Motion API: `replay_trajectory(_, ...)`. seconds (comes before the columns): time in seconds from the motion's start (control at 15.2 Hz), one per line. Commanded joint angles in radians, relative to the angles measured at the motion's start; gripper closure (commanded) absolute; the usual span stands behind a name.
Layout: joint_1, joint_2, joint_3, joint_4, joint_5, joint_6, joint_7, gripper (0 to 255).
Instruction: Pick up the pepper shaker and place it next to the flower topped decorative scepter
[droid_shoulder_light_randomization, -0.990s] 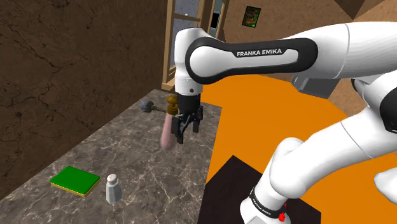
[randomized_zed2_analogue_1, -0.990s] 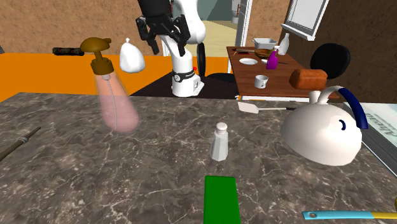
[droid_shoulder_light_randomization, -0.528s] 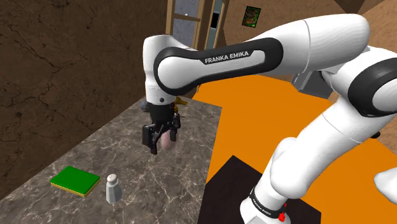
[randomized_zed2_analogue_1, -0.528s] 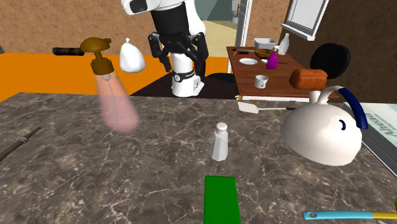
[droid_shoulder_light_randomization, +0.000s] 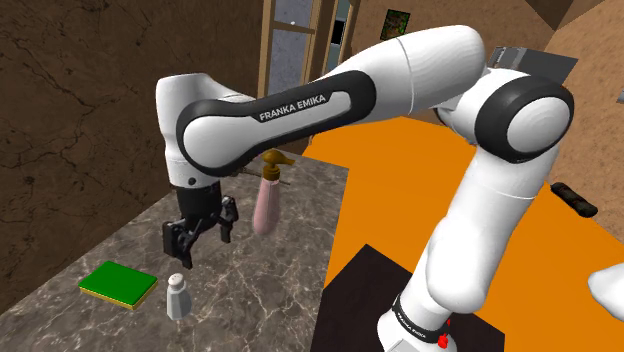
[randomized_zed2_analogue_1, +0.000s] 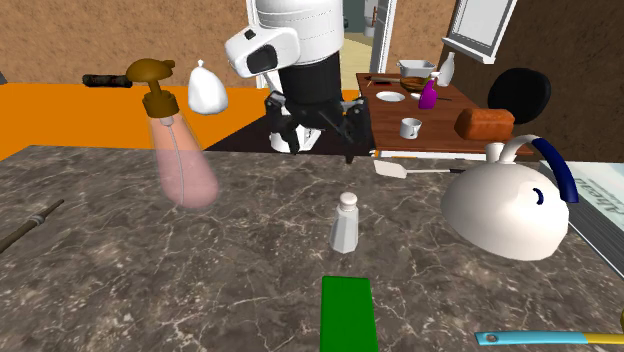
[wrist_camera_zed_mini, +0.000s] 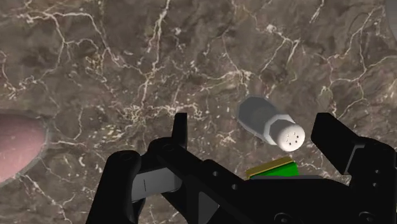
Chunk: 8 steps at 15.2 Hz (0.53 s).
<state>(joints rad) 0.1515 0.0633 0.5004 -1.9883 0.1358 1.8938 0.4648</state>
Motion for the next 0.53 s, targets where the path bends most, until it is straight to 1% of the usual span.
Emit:
replay_trajectory(0.0, 0.022, 0.08, 0.014, 0.073, -0.037, 0.004, 0.047, 0)
replay_trajectory(0.2, 0.065, 0.198, 0.021, 0.182, -0.094, 0.005, 0.107, 0)
replay_trajectory(0.46, 0.07, 0.208, 0.019, 0.14, -0.098, 0.057, 0.109, 0)
